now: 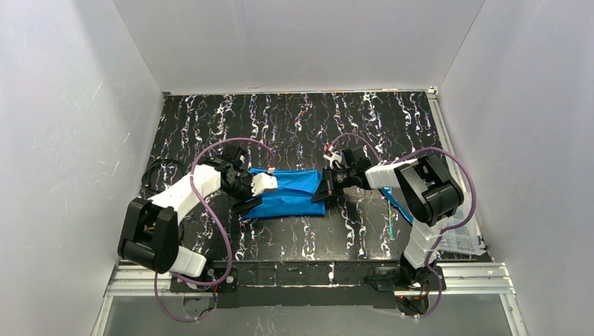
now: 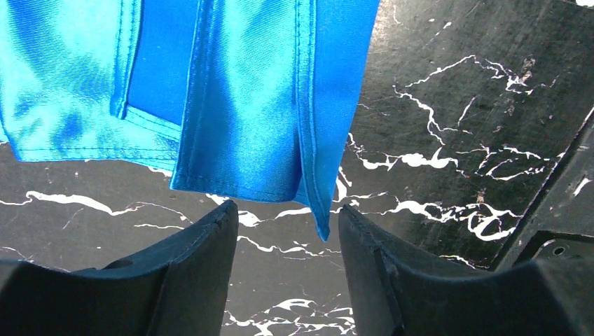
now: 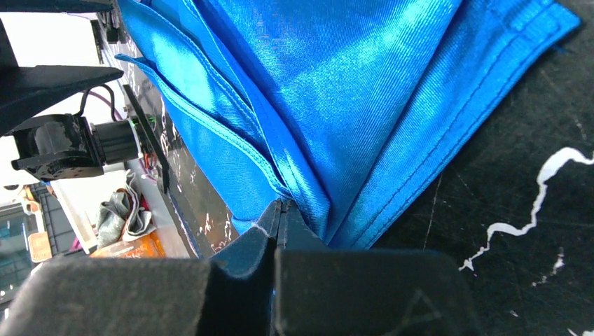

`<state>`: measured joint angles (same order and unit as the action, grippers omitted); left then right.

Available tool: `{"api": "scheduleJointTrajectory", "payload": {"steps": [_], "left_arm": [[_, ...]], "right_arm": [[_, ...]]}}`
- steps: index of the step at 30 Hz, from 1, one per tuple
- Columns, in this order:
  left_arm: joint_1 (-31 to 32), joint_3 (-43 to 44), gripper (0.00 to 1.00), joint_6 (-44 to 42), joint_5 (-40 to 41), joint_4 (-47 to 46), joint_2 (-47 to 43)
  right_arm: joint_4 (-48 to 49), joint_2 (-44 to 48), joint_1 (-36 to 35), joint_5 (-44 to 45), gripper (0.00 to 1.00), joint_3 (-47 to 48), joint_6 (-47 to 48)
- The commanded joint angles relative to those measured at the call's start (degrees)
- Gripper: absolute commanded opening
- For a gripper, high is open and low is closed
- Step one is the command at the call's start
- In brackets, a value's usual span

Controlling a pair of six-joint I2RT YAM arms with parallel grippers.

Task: Fold the napkin into a case and place the utensils inside
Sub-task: Fold the lower triangle-folded napkin at the center of the board, then smooth out the 2/3-rectangle-folded napkin at the center of the board.

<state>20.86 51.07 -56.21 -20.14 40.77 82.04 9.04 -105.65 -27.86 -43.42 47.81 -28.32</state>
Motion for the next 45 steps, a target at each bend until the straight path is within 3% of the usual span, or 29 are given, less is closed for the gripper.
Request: {"api": "scheduleJointTrajectory", "payload": {"steps": [1, 7, 17, 24, 26, 38, 45], "left_arm": [[0.33, 1.41, 0.53, -0.49, -2.26, 4.69, -0.78], [0.40, 1.53, 0.46, -1.54, -3.81, 7.15, -0.05], [1.30, 1.38, 0.13, -0.86, -1.23, 5.04, 2.23], [1.86, 0.58, 0.08, -1.03, -1.68, 6.16, 0.82], [1.90, 1.75, 0.01, -0.74, -2.42, 7.37, 1.45], [2.02, 9.30, 0.00, 2.19, -0.34, 9.04, 1.80], [1.92, 9.29, 0.00, 4.03, 4.07, 3.48, 5.71]], "right_arm": [[0.09, 2.36, 0.25, -0.08, 0.01, 0.09, 0.40], [0.19, 2.20, 0.21, -0.08, 0.01, -0.22, 0.28], [0.55, 2.11, 0.33, -0.28, 0.01, -0.62, 0.19], [1.62, 1.63, 0.31, -0.76, 0.01, -0.65, -0.45], [1.77, 1.75, 0.34, -0.77, 0.01, -0.78, -0.51], [1.51, 2.38, 0.41, -1.13, 0.01, -1.34, -0.07], [2.09, 3.82, 0.40, -1.70, 0.01, -1.96, -0.25]]}}
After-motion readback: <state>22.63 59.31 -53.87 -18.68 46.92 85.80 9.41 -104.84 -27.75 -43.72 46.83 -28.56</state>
